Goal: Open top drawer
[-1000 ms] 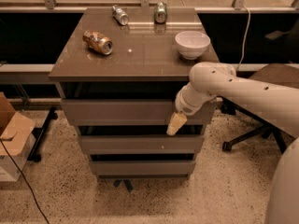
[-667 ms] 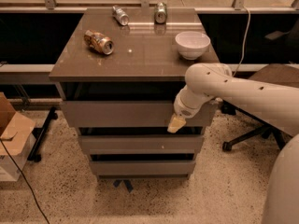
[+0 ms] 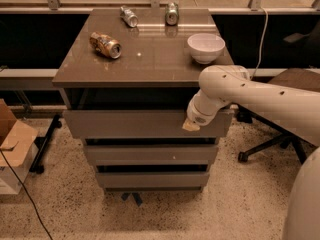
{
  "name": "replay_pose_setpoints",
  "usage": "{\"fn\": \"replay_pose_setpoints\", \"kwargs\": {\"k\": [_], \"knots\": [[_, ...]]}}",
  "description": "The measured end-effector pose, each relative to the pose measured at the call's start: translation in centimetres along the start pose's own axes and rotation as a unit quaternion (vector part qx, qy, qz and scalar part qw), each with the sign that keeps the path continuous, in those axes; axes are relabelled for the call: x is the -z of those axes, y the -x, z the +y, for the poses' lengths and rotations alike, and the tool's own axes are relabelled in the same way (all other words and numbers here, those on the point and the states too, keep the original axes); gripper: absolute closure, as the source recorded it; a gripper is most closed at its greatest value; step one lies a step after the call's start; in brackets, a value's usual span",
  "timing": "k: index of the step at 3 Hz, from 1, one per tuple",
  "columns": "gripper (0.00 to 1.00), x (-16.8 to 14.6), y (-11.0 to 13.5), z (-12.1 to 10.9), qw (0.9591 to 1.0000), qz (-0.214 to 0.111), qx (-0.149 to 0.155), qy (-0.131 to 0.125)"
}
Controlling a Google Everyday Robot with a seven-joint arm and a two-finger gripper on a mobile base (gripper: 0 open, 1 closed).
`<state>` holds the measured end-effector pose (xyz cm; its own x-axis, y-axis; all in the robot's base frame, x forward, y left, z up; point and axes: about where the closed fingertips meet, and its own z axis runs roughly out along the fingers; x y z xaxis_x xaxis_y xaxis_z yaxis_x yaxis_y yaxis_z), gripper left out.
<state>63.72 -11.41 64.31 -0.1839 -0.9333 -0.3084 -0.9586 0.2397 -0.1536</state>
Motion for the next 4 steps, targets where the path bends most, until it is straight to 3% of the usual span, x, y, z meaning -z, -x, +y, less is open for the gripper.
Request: {"fn": "replay_pose_setpoints", "kwargs": {"k": [2, 3, 4], "knots": [[1.00, 0.22, 0.07, -0.04, 1.0000, 0.000, 0.000, 0.000], [0.78, 0.36, 0.12, -0.06, 1.0000, 0.000, 0.000, 0.000], [0.50, 0.53, 0.17, -0.08, 1.0000, 0.000, 0.000, 0.000]]}}
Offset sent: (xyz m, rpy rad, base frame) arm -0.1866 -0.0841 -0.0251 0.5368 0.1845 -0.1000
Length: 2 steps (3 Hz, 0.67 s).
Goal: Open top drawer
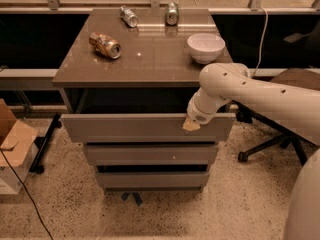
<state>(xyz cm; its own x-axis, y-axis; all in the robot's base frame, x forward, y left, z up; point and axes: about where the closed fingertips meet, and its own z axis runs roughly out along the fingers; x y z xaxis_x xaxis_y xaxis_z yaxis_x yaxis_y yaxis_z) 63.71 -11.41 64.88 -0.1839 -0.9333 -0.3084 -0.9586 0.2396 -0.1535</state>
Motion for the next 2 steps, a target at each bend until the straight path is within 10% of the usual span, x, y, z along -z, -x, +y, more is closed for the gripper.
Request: {"fn": "replay_pose_setpoints", "kwargs": {"k": [2], "knots": [[0.88, 0.00, 0.00, 0.00, 1.0000, 0.000, 0.000, 0.000]]}}
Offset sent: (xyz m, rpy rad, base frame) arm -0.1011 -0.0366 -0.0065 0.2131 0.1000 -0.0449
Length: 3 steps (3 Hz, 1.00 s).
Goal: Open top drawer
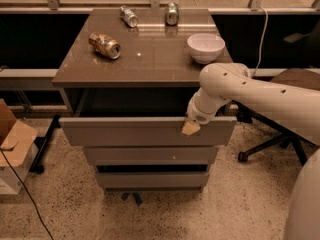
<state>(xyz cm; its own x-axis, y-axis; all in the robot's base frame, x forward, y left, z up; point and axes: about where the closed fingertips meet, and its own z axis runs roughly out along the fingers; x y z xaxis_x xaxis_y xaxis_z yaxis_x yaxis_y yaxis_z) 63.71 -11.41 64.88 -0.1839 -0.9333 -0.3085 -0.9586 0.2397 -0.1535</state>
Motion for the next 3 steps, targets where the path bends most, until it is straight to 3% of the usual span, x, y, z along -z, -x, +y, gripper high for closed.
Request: {"fn": "replay_pose_setpoints", "kwargs": {"k": [1, 3], "knots": [[0.84, 0.00, 0.00, 0.00, 1.0000, 0.000, 0.000, 0.000], [0.38, 0.02, -0.35, 0.75, 1.0000, -0.005, -0.005, 0.004]]}}
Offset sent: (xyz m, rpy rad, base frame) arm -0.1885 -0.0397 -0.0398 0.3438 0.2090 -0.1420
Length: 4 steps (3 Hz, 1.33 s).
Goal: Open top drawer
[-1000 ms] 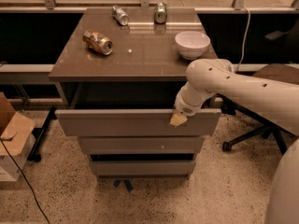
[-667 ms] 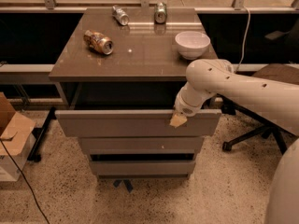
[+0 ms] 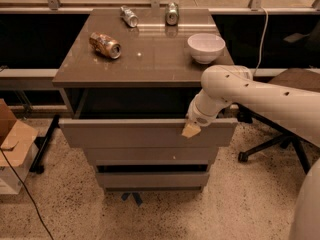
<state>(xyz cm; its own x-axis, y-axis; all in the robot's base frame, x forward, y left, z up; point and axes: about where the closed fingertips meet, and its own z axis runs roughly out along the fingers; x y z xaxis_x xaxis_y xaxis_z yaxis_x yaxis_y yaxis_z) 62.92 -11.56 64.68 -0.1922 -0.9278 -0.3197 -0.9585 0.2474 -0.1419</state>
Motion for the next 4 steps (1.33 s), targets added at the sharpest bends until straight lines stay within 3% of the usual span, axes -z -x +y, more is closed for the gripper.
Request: {"fn": "replay_pose_setpoints", "kwargs": {"k": [1, 2, 3, 4], "knots": [[0.15, 0.0, 0.0, 0.0, 1.0000, 0.000, 0.000, 0.000], [0.00, -0.2, 0.0, 0.1, 1.0000, 0.000, 0.000, 0.002], [0.00, -0.1, -0.5, 0.9, 0.9999, 0.000, 0.002, 0.010], [0.00, 0.6, -1.5, 3.0, 0.9994, -0.029, -0.001, 0.020]]}}
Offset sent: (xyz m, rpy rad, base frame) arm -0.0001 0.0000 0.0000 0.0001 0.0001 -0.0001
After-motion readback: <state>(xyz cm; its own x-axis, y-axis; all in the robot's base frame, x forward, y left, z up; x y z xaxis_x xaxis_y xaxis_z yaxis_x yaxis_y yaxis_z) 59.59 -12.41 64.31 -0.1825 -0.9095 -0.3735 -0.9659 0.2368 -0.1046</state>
